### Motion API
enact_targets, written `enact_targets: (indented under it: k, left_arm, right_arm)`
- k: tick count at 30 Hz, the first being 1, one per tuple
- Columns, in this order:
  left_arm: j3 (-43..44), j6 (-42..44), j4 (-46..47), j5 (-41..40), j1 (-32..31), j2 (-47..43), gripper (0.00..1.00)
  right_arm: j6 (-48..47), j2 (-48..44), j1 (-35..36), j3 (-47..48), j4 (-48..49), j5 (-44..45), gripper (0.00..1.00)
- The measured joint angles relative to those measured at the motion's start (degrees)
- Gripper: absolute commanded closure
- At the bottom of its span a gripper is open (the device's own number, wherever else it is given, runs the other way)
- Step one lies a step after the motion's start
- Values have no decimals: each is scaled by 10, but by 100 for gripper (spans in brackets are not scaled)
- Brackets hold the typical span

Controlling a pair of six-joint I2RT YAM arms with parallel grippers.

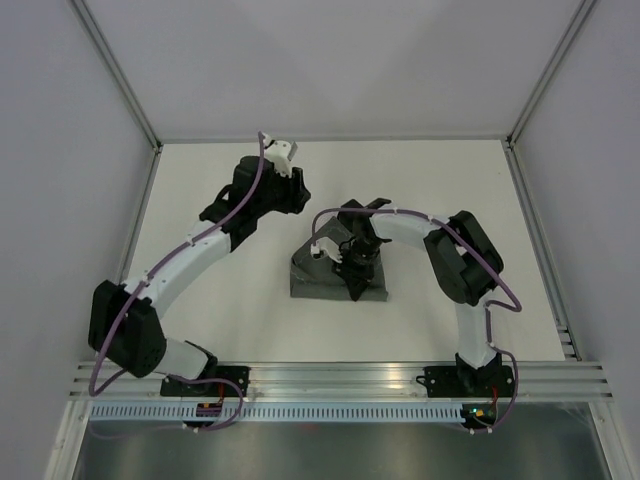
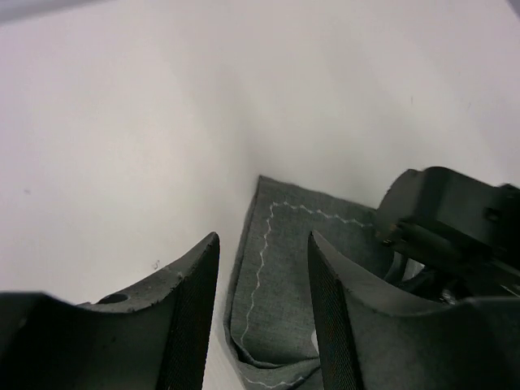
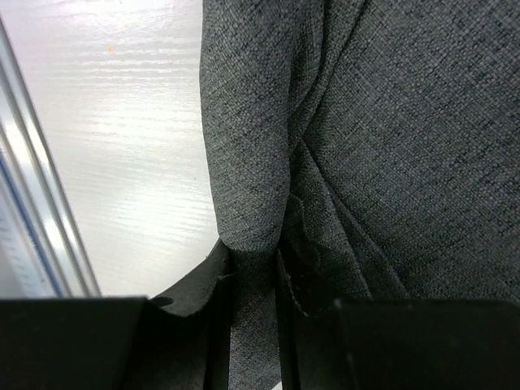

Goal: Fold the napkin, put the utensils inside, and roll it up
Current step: Roll the napkin with the utensil

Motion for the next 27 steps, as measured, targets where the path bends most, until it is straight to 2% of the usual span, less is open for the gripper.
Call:
enact_targets:
  k: [7, 10, 17, 22, 27]
  left_arm:
    - [-115, 2, 58, -81, -22, -163, 47]
    - [-157, 17, 78, -122, -71, -193, 47]
    - [-234, 103, 113, -228, -254, -198, 47]
    - [-264, 146, 126, -275, -323, -184, 46]
    - [-264, 180, 136, -293, -383, -105, 44]
  right_arm:
    - [-38, 120, -32, 134, -153, -67, 89]
    - [-52, 167, -37, 187, -216, -83, 89]
    - [-68, 245, -44, 263, -320, -113, 91]
    - [-78, 269, -54, 279, -347, -132, 90]
    - [-81, 278, -58, 287, -358, -136, 90]
